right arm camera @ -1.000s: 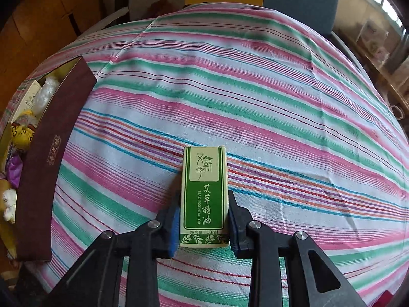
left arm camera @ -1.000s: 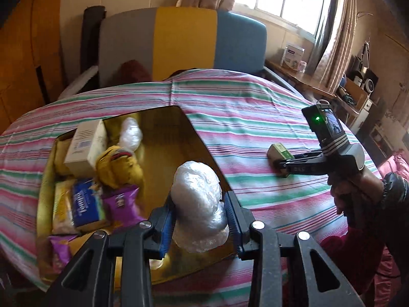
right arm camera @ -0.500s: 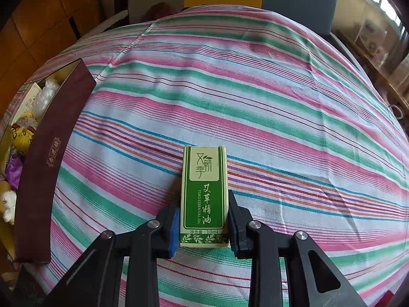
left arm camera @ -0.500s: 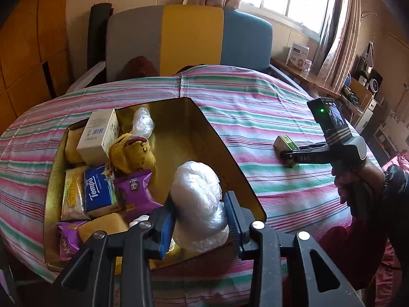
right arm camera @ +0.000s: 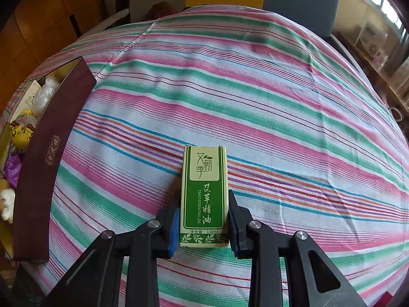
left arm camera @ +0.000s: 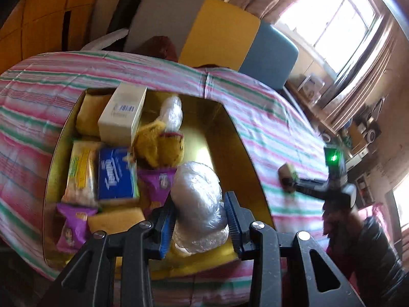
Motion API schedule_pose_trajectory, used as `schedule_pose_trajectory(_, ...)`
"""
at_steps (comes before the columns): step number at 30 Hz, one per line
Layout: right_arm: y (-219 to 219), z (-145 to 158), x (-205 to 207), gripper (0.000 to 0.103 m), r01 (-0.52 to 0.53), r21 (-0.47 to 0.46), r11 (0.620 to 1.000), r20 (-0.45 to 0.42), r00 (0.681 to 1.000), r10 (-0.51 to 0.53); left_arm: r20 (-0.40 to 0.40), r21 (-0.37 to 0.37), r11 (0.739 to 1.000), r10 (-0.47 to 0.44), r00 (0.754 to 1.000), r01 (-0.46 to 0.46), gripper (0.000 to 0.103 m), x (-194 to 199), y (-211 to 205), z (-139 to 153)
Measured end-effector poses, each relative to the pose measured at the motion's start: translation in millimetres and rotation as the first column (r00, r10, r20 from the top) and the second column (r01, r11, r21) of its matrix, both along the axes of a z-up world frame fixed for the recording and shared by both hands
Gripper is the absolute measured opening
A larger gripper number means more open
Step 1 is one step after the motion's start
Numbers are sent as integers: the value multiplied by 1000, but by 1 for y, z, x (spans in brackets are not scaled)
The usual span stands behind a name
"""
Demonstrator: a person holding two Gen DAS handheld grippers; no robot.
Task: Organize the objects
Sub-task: 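Carry the plastic bundle into the tray beside the other bundle, open left gripper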
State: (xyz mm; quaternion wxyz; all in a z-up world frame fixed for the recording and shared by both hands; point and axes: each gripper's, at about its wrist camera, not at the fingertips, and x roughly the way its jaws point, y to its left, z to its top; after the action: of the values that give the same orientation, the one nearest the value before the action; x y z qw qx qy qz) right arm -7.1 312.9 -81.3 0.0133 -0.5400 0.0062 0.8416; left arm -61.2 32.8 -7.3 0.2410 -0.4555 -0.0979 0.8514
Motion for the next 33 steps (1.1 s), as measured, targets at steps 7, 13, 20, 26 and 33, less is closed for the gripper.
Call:
schedule_pose_trajectory(7,-2,0,0,31,-3,6,1000,3,1000,3,-37,-23,999,-50,998,49,37,-37,38,9)
schedule_pose_trajectory(13,-3,0,2,31,-8,16,1000,4,1000,8,21,-104,993,-58,998,60,37,-92,71,-15)
schedule_pose_trajectory(20,-3,1,2,31,-9,18,1000,7,1000,9,66,-191,979,-54,996,66,38,-138,94,-52)
schedule_pose_trajectory(26,-4,1,2,31,-8,16,1000,7,1000,8,83,-260,964,-26,996,47,47,-153,99,-72)
schedule_pose_trajectory(33,-3,1,1,31,-8,16,1000,7,1000,8,-5,-259,966,-28,1000,25,57,-126,86,-42)
